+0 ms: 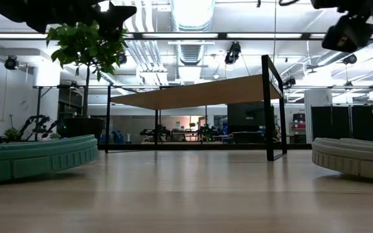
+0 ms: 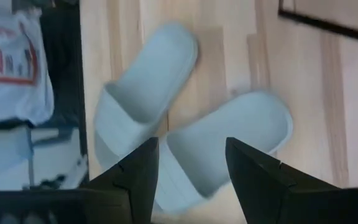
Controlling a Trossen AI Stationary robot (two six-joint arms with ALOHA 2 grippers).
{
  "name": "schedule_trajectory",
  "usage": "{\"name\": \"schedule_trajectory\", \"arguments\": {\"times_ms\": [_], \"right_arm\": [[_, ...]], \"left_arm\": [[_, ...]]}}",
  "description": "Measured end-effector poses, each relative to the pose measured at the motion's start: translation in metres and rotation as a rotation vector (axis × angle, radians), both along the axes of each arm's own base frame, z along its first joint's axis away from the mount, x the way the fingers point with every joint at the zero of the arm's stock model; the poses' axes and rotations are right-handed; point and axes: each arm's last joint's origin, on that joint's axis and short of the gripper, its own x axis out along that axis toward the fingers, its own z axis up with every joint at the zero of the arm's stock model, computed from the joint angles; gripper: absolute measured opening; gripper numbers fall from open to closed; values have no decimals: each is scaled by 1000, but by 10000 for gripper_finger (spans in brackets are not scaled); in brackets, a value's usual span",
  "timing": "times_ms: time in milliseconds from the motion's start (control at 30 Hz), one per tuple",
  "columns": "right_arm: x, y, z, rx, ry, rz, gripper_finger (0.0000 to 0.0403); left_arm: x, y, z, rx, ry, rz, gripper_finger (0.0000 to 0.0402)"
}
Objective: Pick and place slides into the shelf
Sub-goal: Put the top right gray slide on the shelf
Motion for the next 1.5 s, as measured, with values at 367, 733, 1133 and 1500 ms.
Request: {"name": "schedule_trajectory", "arguments": {"times_ms": [367,733,1133,1500], "right_arm": [[-3,12,-27,53,97,131,193],[4,25,-74,48,276,181,194],[14,44,-106,18,380,289,183],[16,47,-127,29,479,294,181]], "left_arm": [[-1,0,1,2,-9,0,221],[-1,1,3,6,-23,46,221],[4,2,1,6,-19,54,222],[12,6,-7,3,19,122,222]]}}
